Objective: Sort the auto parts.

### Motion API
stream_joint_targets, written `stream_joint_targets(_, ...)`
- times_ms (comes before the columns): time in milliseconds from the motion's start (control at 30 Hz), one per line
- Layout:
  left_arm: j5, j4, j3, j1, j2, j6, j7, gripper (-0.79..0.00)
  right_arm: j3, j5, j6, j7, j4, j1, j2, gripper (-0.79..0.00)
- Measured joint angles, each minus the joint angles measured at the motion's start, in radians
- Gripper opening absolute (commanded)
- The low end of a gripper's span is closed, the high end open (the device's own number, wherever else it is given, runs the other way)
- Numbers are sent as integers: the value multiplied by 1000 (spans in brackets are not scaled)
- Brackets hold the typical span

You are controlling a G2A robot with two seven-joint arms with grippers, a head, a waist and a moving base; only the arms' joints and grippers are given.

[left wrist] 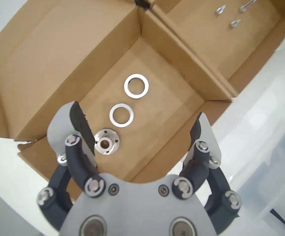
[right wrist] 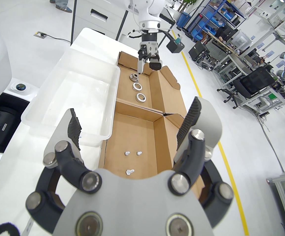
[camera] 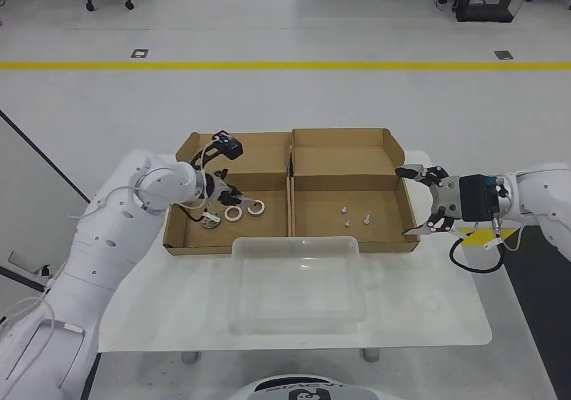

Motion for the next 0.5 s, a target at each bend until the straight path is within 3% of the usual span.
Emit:
stream_joint_targets(233, -210, -282, -187, 181, 43, -57, 46, 0, 0, 0, 0, 0, 0, 0, 0, 0)
stream_joint_targets(500, -396, -444, -361, 368, 80, -259, 93, 0, 0, 0, 0, 0, 0, 0, 0, 0)
